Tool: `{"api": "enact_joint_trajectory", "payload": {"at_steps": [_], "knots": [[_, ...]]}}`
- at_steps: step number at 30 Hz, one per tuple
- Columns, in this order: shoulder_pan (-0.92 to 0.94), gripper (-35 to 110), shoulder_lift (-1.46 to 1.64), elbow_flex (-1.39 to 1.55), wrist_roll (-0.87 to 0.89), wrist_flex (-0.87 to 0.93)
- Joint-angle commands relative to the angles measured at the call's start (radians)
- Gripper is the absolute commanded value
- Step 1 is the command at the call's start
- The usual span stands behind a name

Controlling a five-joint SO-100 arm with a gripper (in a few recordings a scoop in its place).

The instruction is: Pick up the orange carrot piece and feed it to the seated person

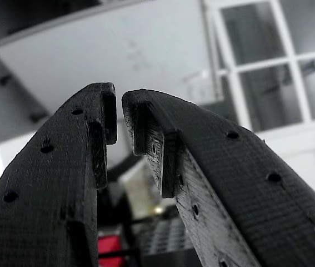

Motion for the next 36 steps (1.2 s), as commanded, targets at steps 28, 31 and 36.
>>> {"api": "enact_joint_trajectory", "payload": {"at_steps": [28,31,36], "knots": [[-0.276,-2,1.178,1.235,0.736,-0.002],[-0.278,-2,1.312,1.353,0.847,-0.002],[-0.275,-2,1.574,1.54,1.025,0.0]]}}
